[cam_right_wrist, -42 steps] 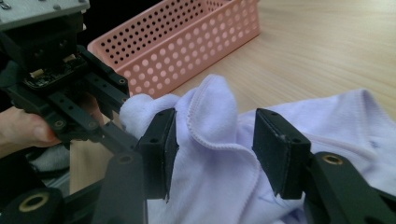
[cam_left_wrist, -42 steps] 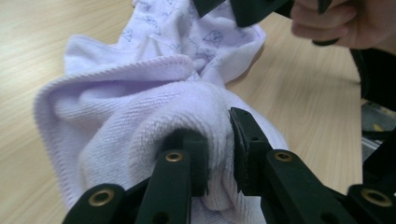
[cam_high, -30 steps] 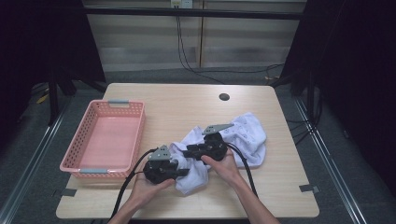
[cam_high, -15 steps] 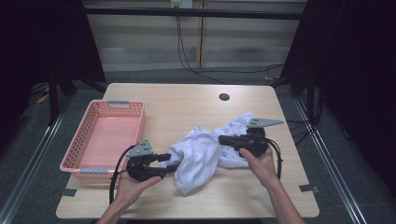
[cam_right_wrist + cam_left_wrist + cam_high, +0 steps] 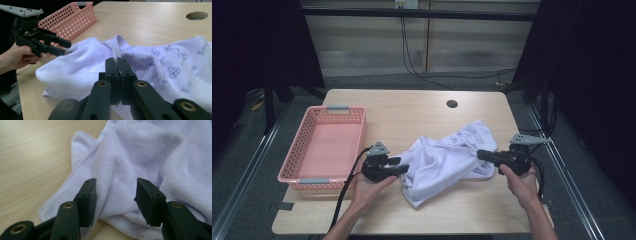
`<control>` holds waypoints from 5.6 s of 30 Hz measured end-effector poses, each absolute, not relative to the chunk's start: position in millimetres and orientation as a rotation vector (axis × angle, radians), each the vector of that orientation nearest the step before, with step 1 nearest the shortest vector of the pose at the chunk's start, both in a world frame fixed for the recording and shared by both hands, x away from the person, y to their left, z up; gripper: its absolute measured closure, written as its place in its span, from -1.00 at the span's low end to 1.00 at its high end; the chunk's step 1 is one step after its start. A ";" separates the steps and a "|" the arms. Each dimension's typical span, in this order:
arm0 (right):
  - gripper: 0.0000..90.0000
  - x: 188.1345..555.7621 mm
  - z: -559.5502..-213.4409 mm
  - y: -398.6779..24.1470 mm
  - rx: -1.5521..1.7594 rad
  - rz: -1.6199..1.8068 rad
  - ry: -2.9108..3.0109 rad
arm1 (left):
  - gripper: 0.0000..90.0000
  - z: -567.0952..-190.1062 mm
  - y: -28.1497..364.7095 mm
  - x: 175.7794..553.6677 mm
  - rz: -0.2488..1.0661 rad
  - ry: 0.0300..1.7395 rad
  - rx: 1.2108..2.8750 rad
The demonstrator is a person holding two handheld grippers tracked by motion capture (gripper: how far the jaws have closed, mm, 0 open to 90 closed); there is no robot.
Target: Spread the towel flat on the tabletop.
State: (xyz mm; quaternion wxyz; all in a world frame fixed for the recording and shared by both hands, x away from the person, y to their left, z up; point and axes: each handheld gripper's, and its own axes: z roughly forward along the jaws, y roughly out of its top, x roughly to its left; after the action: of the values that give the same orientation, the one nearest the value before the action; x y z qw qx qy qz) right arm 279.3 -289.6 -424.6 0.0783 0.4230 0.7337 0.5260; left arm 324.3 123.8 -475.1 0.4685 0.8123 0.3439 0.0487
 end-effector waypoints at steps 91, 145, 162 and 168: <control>0.96 296.8 -421.9 -298.7 1.276 1.633 2.143 | 0.89 -451.2 142.2 293.3 -0.066 0.685 1.950; 0.58 144.7 -390.8 -292.7 1.082 1.847 2.130 | 0.76 -415.2 235.5 182.0 -0.047 0.511 1.778; 0.33 277.9 -458.7 -258.5 1.205 1.416 2.393 | 0.37 -471.6 146.1 261.0 -0.136 0.638 2.019; 0.36 284.8 -498.7 -236.2 1.195 1.238 2.589 | 0.09 -490.2 129.3 279.1 -0.169 0.620 2.095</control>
State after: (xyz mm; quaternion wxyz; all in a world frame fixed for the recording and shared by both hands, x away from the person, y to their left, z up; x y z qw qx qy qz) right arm 284.8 -236.2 -498.7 0.0166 0.3845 0.8327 0.3982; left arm 279.1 129.3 -490.2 0.4576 0.8501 0.2515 -0.0686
